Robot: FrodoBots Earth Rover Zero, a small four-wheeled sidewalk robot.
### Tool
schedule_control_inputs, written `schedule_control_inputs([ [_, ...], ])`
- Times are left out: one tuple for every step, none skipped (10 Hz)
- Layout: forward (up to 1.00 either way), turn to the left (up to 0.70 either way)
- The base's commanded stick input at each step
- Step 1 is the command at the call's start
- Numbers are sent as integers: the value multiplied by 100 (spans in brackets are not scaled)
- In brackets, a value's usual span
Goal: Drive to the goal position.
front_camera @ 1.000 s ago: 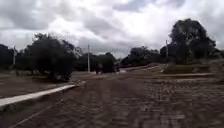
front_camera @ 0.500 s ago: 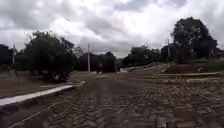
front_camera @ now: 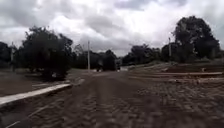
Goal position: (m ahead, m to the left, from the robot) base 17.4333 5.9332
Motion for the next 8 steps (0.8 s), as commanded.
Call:
schedule_control_inputs([
  [100, 0],
  [100, 0],
  [100, 0],
  [100, 0],
  [100, 0],
  [100, 0],
  [100, 0],
  [100, 0],
])
